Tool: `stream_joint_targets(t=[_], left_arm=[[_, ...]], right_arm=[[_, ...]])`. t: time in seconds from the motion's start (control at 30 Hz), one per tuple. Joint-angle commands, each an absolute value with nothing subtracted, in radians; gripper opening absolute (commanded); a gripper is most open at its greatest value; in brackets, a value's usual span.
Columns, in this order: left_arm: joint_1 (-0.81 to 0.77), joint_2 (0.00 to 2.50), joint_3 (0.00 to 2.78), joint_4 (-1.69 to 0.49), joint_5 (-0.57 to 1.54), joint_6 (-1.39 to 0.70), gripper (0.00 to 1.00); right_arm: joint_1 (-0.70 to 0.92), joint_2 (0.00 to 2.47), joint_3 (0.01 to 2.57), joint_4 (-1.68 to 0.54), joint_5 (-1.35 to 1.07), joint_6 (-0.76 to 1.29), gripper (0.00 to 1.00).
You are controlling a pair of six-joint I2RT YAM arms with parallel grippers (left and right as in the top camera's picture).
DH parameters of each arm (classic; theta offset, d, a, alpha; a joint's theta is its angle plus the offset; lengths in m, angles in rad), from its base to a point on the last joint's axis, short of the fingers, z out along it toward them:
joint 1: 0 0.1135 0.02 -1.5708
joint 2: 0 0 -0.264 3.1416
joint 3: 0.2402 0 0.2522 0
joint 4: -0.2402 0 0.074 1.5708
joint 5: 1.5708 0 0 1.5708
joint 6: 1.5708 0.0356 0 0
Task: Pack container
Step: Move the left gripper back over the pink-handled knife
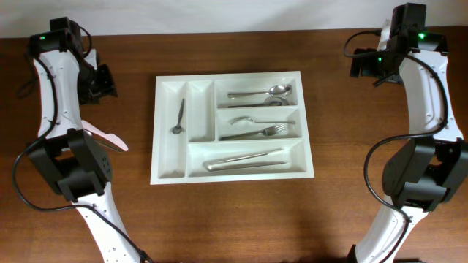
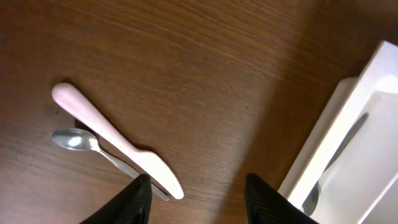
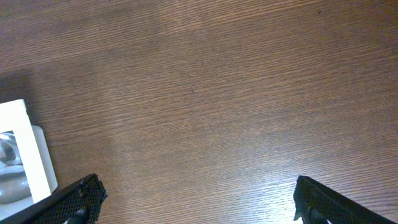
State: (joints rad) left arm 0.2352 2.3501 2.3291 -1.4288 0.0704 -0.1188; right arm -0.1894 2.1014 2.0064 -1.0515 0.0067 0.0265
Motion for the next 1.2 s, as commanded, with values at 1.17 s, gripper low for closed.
stream_joint_targets(t=[1.17], left_arm=[[0.332, 2.354, 1.942, -1.182, -0.041, -0.459, 0.42]], right_arm=[[-0.191, 2.084, 2.004, -1.052, 0.008, 0.035, 0.99]])
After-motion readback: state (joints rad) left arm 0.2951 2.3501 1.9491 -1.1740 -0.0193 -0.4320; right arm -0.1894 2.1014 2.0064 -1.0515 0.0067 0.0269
